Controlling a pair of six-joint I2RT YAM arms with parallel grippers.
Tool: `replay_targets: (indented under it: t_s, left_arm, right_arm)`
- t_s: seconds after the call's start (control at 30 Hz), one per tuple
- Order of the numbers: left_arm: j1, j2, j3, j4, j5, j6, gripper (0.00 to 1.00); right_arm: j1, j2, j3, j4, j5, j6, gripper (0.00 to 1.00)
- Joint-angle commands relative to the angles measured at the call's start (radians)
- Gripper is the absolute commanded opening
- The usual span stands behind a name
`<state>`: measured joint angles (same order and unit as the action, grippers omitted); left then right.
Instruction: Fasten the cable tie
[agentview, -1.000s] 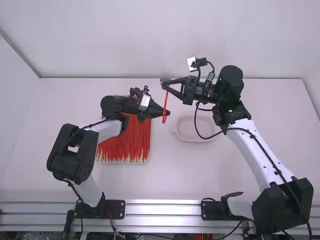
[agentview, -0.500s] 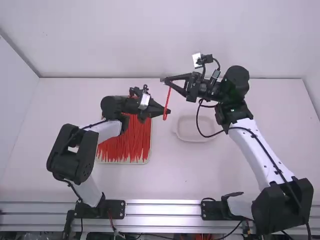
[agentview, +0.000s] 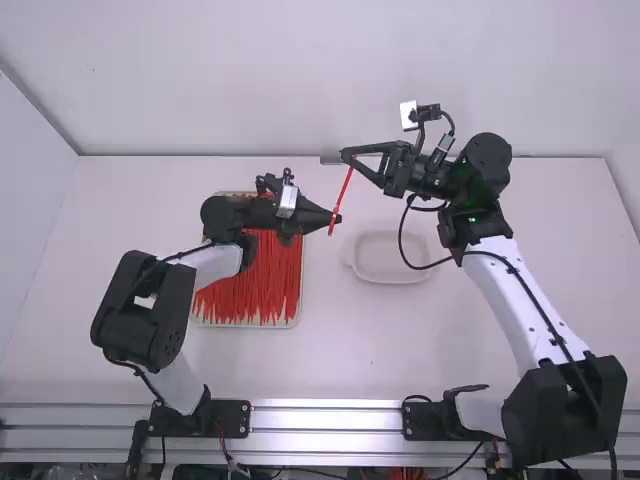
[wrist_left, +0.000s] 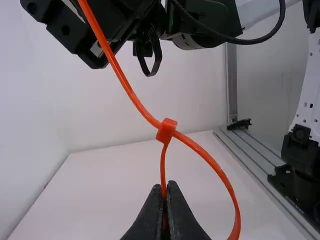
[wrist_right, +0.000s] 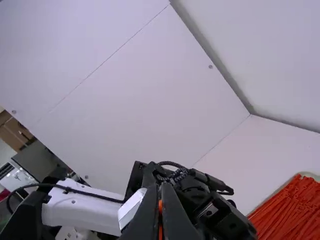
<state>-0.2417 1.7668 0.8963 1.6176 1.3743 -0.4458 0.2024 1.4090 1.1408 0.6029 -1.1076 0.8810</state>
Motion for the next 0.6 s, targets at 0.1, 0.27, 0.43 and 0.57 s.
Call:
replay_targets:
  t_s: [0.1, 0.27, 0.43, 0.57]
  left_arm:
    - [-0.007, -0.009, -0.048, -0.008, 0.072, 0.05, 0.02]
    - [-0.007, -0.009, -0.07, 0.0, 0.072, 0.061, 0.02]
    - [-0.004, -0.009, -0.081, -0.002, 0.073, 0.061, 0.02]
    - [-0.009, -0.009, -0.083, -0.014, 0.076, 0.061, 0.02]
  right_arm:
    - [-0.02, -0.01, 0.067, 0.018, 0.061, 0.013, 0.0]
    - [-0.019, -0.01, 0.109, 0.019, 0.06, 0.014, 0.0]
    - [-0.02, -0.01, 0.15, 0.018, 0.058, 0.027, 0.0]
    - [-0.021, -0.01, 0.178, 0.019, 0.061, 0.039, 0.0]
